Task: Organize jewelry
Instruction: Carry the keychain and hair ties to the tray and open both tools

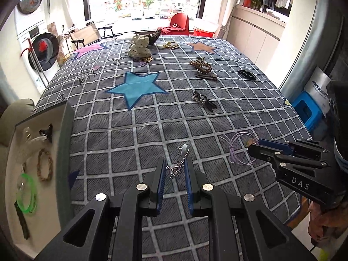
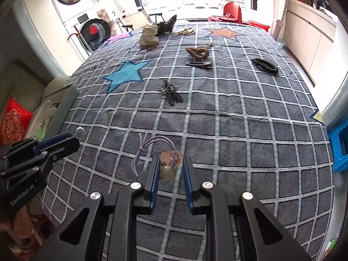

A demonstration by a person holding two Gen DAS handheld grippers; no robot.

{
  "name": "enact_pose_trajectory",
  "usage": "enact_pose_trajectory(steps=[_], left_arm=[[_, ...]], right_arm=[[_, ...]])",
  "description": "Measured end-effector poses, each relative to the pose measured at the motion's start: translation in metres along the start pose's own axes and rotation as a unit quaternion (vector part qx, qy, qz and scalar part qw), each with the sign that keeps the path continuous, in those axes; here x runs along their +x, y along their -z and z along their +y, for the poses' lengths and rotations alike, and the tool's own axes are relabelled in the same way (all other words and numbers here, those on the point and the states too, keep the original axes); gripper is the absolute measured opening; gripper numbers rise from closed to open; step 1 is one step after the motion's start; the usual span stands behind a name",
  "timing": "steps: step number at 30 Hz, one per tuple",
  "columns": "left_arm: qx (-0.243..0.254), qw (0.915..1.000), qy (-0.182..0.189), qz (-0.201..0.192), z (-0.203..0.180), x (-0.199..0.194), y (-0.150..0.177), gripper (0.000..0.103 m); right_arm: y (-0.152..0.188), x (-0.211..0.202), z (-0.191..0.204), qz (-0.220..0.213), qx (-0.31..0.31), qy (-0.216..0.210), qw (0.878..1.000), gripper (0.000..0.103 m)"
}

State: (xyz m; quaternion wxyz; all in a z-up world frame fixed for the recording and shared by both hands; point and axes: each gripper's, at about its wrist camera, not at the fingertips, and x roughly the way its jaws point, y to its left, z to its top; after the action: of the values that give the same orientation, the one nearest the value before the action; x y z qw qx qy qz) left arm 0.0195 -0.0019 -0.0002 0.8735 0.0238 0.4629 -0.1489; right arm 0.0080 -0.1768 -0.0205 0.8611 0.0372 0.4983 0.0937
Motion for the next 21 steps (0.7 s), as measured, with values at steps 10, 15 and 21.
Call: enact_pose_trajectory(steps=[10,15,21], left_arm=[[-0.013,0.9999,0.0,-0.01,0.014,-0.016,0.015,0.019],[-0.02,0.9996,0.001,-0.018,0.022,-0.024,0.021,0.019],[-0.032,0.999,-0.003,-0.03,0.033,-0.036,0.028,0.019]], right_arm=[[0.001,-0.002,0.023,0.007,-0.014,-0.002,1.0,0.023],[0.001,-0.004,0.034,0.007,-0.023,-0.003,1.0,0.023],[0.0,-0.007,0.047,0.005,-0.035,-0.007,0.999,0.023]])
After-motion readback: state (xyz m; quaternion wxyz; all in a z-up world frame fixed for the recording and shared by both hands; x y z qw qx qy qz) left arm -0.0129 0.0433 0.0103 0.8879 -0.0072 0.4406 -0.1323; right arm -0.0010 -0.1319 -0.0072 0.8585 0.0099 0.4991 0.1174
